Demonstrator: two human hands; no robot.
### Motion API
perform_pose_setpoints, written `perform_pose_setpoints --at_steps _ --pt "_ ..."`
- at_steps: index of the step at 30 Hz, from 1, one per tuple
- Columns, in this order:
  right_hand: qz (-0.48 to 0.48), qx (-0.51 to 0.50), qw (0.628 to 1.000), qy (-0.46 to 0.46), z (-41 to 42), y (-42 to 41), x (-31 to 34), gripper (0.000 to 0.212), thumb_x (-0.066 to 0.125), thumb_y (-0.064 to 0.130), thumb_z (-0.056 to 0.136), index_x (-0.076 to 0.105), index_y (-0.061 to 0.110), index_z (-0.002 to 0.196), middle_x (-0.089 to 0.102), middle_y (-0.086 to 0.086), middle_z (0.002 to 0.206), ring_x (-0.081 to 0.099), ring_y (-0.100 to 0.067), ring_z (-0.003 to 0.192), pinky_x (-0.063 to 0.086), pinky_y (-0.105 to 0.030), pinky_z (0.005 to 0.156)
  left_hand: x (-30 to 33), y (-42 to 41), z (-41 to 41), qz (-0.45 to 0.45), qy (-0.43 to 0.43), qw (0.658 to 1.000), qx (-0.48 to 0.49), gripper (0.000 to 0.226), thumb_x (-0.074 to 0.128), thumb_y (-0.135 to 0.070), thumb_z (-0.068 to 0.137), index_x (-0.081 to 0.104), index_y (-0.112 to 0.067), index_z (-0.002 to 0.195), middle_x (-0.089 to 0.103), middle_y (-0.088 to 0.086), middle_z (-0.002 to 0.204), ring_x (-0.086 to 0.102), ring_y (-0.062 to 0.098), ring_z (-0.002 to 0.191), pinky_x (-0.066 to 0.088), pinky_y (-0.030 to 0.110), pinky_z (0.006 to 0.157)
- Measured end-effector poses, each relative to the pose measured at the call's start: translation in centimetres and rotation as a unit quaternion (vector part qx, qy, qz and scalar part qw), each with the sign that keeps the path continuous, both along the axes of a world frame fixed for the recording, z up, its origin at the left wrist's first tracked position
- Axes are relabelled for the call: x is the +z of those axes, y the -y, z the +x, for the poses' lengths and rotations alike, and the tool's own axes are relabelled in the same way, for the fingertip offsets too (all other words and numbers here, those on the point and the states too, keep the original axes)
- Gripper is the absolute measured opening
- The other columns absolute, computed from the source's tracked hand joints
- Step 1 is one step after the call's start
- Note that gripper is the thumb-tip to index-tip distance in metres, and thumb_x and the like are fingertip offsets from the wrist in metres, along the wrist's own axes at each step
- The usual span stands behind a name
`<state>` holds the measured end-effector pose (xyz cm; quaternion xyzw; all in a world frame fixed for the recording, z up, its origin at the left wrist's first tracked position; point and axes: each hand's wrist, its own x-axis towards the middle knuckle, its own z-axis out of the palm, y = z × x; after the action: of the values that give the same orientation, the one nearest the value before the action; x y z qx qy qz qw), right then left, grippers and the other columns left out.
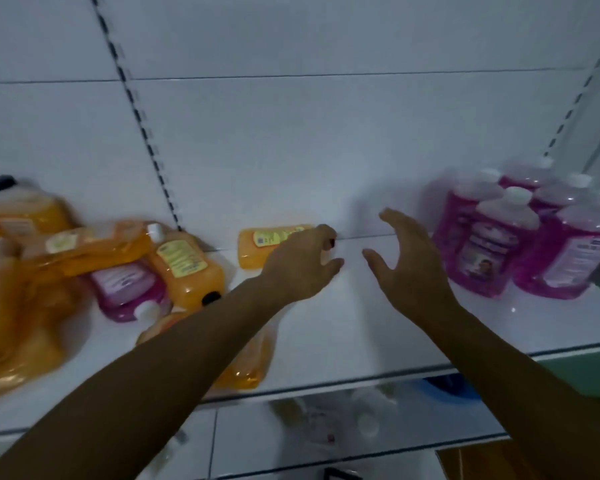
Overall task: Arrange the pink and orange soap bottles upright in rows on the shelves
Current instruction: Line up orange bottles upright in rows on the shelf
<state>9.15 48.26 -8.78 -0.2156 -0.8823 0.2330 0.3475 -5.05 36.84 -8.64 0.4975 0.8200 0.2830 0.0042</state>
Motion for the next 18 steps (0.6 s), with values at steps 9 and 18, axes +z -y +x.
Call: perform_pose_setpoints --at_steps 9,18 --pt "-0.031 0.182 0.979 0.084 -8.2 10.1 0.2 0.050 0.069 0.027 0.088 0.052 0.015 0.133 0.055 -0.001 0.134 0.053 -0.016 0.119 0.039 -0.023 0.092 2.1 15.9 -5.7 0.026 -0.024 0.988 0.148 0.038 0.064 -0.032 0.090 0.057 -0.016 0.124 0.066 0.000 0.111 0.060 0.012 0.098 0.051 0.030 0.085" --pt "0.015 0.231 0.942 0.243 -11.8 18.0 2.0 0.055 0.065 0.053 0.084 0.051 0.025 0.130 0.060 0.004 0.124 0.060 -0.012 0.100 0.053 -0.034 0.082 2.6 25.2 -9.2 0.017 -0.002 0.991 0.132 0.029 0.062 -0.030 0.091 0.060 -0.016 0.117 0.066 0.000 0.106 0.062 0.013 0.094 0.054 0.030 0.081"
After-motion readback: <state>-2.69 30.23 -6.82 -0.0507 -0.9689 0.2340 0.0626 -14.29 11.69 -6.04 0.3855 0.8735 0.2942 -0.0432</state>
